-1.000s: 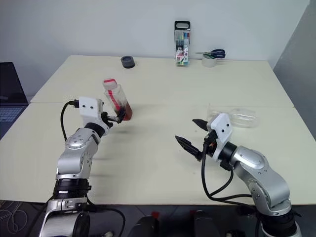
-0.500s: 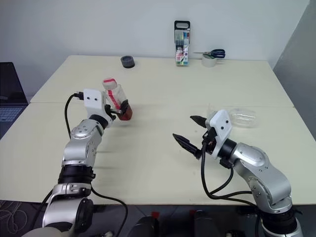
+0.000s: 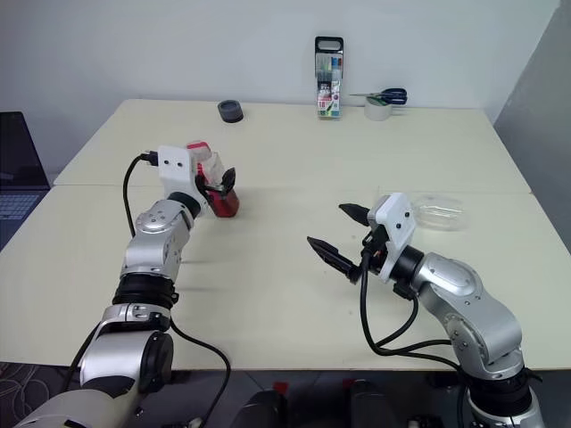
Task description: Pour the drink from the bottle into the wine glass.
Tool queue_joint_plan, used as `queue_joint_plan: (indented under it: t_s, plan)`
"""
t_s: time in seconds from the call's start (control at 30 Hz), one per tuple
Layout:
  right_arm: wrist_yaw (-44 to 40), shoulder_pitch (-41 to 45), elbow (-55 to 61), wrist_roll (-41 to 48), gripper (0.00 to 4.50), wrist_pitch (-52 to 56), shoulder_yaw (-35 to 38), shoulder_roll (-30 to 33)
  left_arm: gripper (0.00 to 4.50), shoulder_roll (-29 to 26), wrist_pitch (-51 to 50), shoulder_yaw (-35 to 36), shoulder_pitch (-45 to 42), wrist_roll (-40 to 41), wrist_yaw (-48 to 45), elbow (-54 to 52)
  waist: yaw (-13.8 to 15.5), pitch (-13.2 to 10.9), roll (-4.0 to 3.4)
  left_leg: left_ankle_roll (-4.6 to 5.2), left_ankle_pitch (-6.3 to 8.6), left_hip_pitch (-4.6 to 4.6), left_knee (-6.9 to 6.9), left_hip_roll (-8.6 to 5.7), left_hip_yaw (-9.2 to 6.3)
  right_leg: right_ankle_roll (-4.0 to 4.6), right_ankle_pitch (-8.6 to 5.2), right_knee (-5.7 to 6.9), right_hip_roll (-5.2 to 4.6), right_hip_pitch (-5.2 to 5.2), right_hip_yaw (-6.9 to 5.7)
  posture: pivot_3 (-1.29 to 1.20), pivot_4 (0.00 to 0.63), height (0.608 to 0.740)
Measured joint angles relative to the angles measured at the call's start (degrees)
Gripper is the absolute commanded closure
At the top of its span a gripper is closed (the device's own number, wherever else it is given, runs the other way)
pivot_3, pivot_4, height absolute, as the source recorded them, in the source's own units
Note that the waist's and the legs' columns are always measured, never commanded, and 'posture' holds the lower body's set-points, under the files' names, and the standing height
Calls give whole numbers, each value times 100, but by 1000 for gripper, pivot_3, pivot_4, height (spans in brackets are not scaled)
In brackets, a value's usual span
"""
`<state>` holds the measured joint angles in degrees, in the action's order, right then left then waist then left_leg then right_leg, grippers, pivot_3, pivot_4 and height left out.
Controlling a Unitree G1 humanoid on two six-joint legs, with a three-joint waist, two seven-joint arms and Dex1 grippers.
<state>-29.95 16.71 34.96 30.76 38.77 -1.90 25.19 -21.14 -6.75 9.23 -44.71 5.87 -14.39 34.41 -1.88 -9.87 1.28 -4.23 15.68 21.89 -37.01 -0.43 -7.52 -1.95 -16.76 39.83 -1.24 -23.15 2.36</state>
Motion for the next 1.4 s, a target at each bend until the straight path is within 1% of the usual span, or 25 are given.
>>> queue_joint_plan:
  t_s: [0.67,0.7,0.73,0.9,0.93,0.97,1.0,1.23,1.33,1.4]
  plan:
    - [-5,-1,-34,-4,0,-2,-3,-1,46,11,94,-1,-103,-45,25,30,0,0,0,1,0,0,-1,0,0,0,0,1,0,0,0,0,150,740]
    - [-5,-1,-35,-4,0,-3,-3,-1,431,11,93,-1,-103,-48,27,31,0,0,0,1,0,0,0,0,0,0,0,1,0,0,0,0,150,740]
    - [-5,-1,-35,-4,0,-2,-3,-1,633,11,91,-1,-103,-50,30,31,0,0,0,1,1,0,0,0,0,0,0,1,0,0,0,0,150,740]
    - [-5,-1,-39,-13,0,-2,-3,-1,2204,13,80,0,-103,-46,51,43,0,0,0,1,0,0,0,0,0,0,0,0,0,0,0,0,150,740]
    - [-5,0,-42,-15,0,-3,-3,-2,2444,22,79,-3,-103,-44,45,43,-2,0,0,0,0,0,-1,0,1,0,0,1,0,0,0,0,150,740]
    - [-5,-1,-43,-17,0,-3,-3,-2,2584,22,77,-3,-103,-46,49,47,-8,0,0,0,0,0,-1,0,1,0,0,1,0,0,1,0,150,740]
    - [-5,0,-47,-19,0,-5,-3,-2,2664,22,74,-3,-103,-46,53,48,-12,0,0,0,0,0,0,1,1,0,0,1,1,-1,1,0,150,740]
    - [6,20,-97,-28,0,-16,-4,-27,2679,27,-14,24,-69,44,118,-17,-14,0,0,1,1,-1,0,1,1,0,0,1,1,-1,1,0,150,740]
    - [17,44,-98,-28,0,-16,-5,-56,2680,71,-64,125,105,183,76,-262,-17,0,0,-1,-1,-1,1,1,2,0,0,0,1,-1,2,0,150,740]
    - [30,73,-99,-30,0,-16,7,-64,2683,129,-159,210,361,388,-117,-647,-12,0,0,-10,-6,0,0,-1,0,0,0,1,-2,-1,2,0,150,740]
